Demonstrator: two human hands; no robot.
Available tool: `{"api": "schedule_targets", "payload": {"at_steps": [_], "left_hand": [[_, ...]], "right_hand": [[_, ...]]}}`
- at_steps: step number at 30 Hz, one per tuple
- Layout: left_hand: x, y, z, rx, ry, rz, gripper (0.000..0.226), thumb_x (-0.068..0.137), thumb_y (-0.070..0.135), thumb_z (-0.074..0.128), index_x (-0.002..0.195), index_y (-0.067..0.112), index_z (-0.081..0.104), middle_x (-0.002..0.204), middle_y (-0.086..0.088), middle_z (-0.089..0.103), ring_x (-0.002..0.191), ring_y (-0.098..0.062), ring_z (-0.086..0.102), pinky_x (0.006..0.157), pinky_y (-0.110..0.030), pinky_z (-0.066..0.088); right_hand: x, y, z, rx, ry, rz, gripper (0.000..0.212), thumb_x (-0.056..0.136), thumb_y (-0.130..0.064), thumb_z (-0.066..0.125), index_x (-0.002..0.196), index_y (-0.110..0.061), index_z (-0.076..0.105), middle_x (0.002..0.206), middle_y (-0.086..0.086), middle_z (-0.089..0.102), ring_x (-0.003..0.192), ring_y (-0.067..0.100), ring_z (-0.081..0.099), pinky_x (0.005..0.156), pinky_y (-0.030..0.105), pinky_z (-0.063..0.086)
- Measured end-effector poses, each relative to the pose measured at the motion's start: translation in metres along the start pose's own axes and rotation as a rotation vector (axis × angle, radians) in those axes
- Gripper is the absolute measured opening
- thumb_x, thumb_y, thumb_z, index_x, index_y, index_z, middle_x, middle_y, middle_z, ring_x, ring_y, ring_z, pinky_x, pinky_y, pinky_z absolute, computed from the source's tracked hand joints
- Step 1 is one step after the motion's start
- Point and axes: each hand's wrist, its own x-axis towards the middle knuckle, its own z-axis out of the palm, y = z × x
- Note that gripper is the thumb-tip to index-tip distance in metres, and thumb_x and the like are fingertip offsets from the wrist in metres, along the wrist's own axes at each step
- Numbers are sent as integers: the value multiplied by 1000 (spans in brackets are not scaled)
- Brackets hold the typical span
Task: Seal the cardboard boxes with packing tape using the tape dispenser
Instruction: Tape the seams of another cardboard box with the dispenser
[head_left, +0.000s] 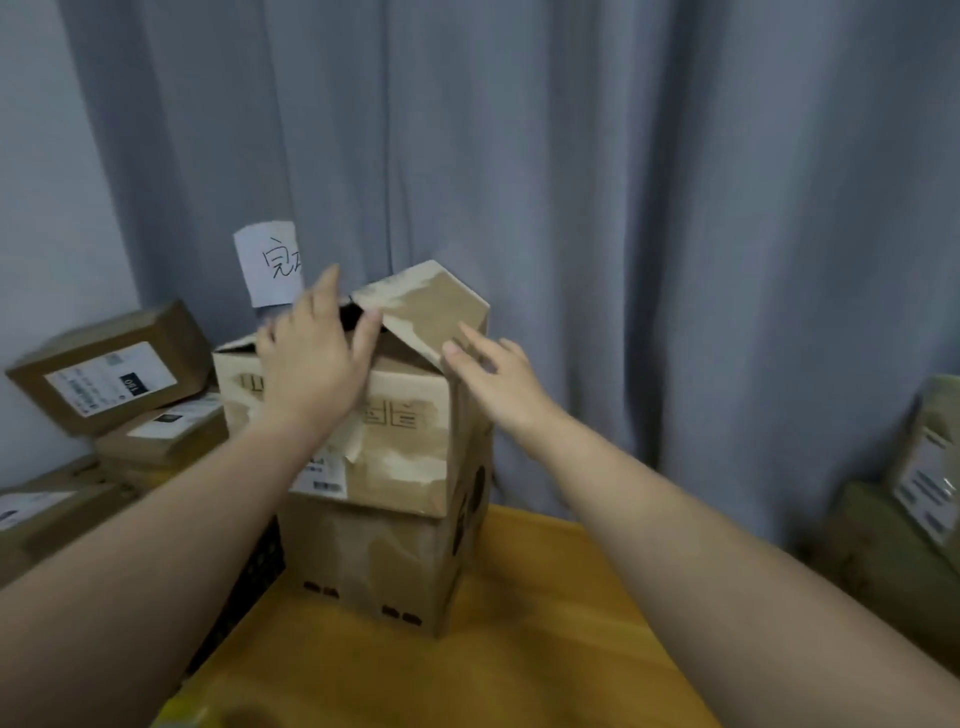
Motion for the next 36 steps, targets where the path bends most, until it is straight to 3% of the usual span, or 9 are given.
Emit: {"api": "schedule_targets", "payload": {"at_steps": [4,9,13,16,18,23,28,31,36], "left_hand": [[-9,24,3,-128,-166,-64,47,98,44,27,121,7,45,117,-13,53,115,-36,48,100,-48,29],[28,15,-21,-343,-164,-247,68,89,23,55,148,17,22,149,-4,25,131,-25,36,109,-42,33],[71,-22,-21,175,-605,-281,63,89,47,51,145,25,32,151,-10,29,138,-34,24,114,-51,18],[91,-25,-21,43,-899,-280,60,98,43,40,151,24,19,155,-7,21,143,-28,18,114,-34,15],[99,-34,-22,-198,-989,-444,58,98,50,38,146,18,32,142,-2,38,137,-24,31,111,-28,21],[98,-73,0,17,-836,-411,81,86,71,39,149,24,25,153,-15,25,139,-36,26,113,-50,23],[86,-56,-2,220,-688,-366,98,71,86,37,144,19,31,136,-15,47,120,-35,48,91,-45,44],[75,-42,-8,264,-612,-371,92,73,85,36,142,24,35,133,-15,47,116,-36,50,88,-44,44],[57,8,-32,353,-499,-316,82,79,81,32,138,26,37,125,-19,48,111,-39,50,89,-44,41]], "right_hand": [[15,-14,16,52,15,163,71,80,-74,46,138,-33,50,154,2,30,142,20,25,117,38,20],[32,-18,23,305,87,543,56,85,-49,62,126,-18,40,122,1,52,111,24,53,96,38,46],[45,-22,28,373,13,657,56,85,-42,59,130,-14,41,118,7,57,104,26,55,86,37,46],[60,-26,34,314,36,634,59,77,-43,57,126,-14,46,114,8,59,102,29,56,89,40,49],[67,-24,38,300,66,626,63,72,-44,56,126,-14,46,113,8,61,100,29,58,92,45,50],[71,-7,45,448,88,671,65,77,-49,69,129,-15,49,115,5,63,103,27,60,96,46,49],[71,-7,43,673,12,736,97,43,-54,90,126,-20,54,111,7,69,99,30,66,89,49,54],[64,-8,30,749,15,682,76,56,-30,92,120,-18,54,108,12,69,95,32,68,84,55,54],[41,-11,-9,754,-7,585,68,65,-22,87,121,-23,46,112,12,66,101,31,65,89,55,52]]}}
